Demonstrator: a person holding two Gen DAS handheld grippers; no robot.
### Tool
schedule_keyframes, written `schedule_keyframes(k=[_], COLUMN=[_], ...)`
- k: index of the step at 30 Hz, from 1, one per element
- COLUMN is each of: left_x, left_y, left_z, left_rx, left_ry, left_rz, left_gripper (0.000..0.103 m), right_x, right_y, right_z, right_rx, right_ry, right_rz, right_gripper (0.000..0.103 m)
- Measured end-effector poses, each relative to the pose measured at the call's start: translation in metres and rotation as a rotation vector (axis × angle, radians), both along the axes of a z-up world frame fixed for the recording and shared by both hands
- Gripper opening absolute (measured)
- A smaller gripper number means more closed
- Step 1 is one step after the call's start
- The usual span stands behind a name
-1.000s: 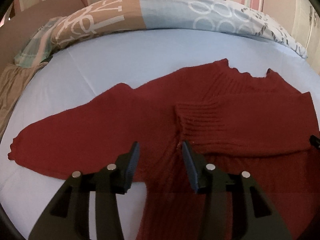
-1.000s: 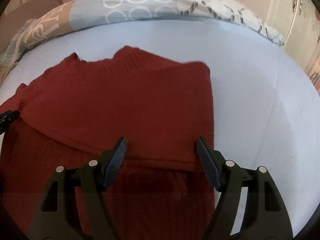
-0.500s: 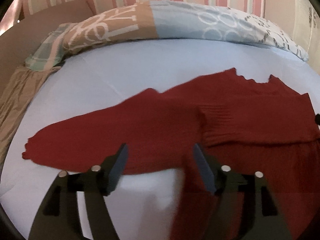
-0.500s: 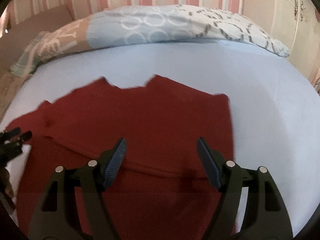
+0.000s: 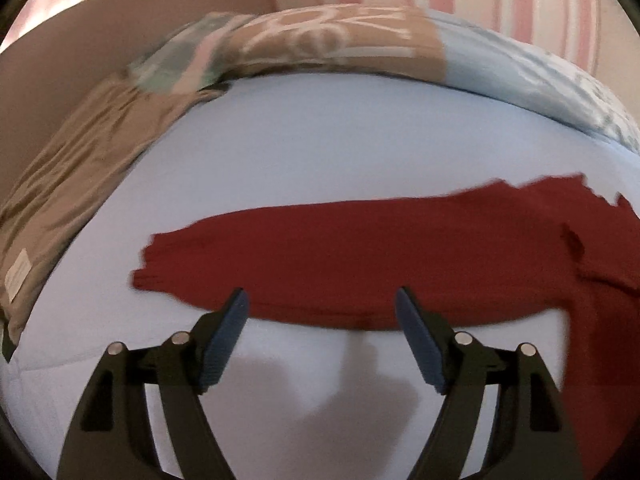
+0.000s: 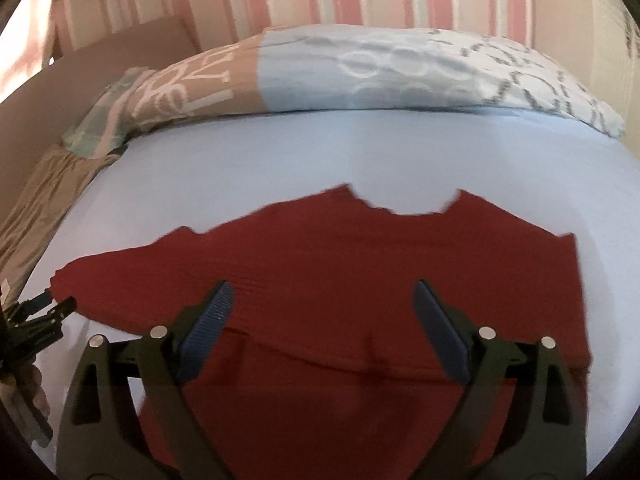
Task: Fold small clothes
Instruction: 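Move the left tool to the other sleeve cuff and grasp it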
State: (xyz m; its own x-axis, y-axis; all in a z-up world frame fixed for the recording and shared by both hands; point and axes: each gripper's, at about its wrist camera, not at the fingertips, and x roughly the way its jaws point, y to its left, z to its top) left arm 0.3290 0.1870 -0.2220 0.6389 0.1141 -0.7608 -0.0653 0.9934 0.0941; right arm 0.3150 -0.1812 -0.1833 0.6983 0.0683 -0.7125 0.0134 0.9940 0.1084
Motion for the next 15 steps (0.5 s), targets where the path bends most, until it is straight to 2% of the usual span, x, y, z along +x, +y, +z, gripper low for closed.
schedule_keyframes(k=[5,10,15], left_x=[0.011,0.015,0.017], left_y=[0.062,0.114,0.134], left_z=[-0.007,-0.014,-0.023], left_rx=[-0.027,-0.129,-0.186], left_ry=[0.017,0.04,0.06], left_rz=[0.089,0.154,0.172], left_gripper=[0.077,0.077,0.077], right_x=[0.014,0.021,0.025], right_y=[0.039,0.056,0.058], right_z=[-0.002,-0.012,-0.021], right_rx=[-0.024,-0.063,-0.085], right_ry=[0.005,0.031,0.052], right_rz=[0.045,0.07,0.06], right_gripper=[0.092,0.092,0.092])
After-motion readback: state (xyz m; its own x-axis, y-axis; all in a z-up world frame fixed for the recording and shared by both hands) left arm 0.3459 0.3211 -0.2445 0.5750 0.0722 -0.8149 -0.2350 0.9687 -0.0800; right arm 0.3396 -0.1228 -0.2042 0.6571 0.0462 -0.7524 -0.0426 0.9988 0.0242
